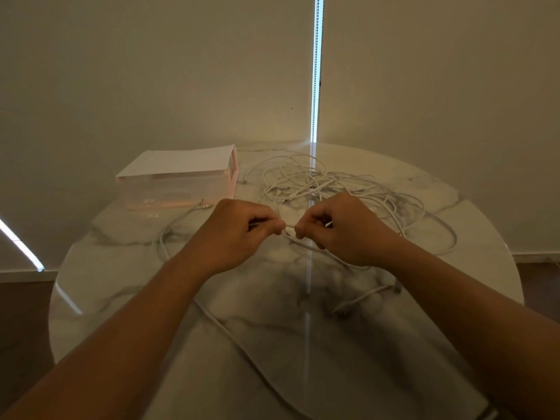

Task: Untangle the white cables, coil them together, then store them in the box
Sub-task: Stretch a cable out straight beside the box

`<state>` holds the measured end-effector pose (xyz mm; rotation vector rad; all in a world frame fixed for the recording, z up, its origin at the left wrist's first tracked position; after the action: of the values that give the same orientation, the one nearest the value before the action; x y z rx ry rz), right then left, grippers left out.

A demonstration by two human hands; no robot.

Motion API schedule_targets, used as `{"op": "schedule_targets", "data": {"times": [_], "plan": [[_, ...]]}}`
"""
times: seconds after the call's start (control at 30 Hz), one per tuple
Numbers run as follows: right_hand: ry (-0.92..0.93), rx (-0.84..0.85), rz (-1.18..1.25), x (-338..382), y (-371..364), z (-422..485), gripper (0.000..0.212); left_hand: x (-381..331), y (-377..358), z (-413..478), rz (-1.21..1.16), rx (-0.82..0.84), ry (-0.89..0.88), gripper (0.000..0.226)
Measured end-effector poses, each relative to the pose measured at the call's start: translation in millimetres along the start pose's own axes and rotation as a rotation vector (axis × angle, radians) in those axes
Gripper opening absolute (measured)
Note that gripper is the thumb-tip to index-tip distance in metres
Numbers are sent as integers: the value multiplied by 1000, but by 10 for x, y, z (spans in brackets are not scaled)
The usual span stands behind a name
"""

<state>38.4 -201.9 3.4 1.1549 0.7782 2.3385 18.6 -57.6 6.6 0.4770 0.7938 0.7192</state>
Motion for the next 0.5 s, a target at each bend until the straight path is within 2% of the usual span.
{"op": "schedule_targets", "data": {"times": [0.1,0.27,0.5], "plan": [[-30,10,23,10,76,14,19,190,276,105,5,-87,49,13],[-135,41,192,-6,240,8,26,441,567,256,43,-165,114,20],[-210,85,263,-154,456,-11,27,857,1052,301,50,-455,213,29]]}}
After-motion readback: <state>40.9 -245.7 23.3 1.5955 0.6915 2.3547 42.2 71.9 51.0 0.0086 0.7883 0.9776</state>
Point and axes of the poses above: each hand's wrist, its own z-axis towards the middle knuckle, its own y-axis out of the back of the hand, x = y × z, the point moved 8 cm from there along z, towards the middle knuckle, and after that the axes turned 14 degrees about -x, right-handed, at the moved point
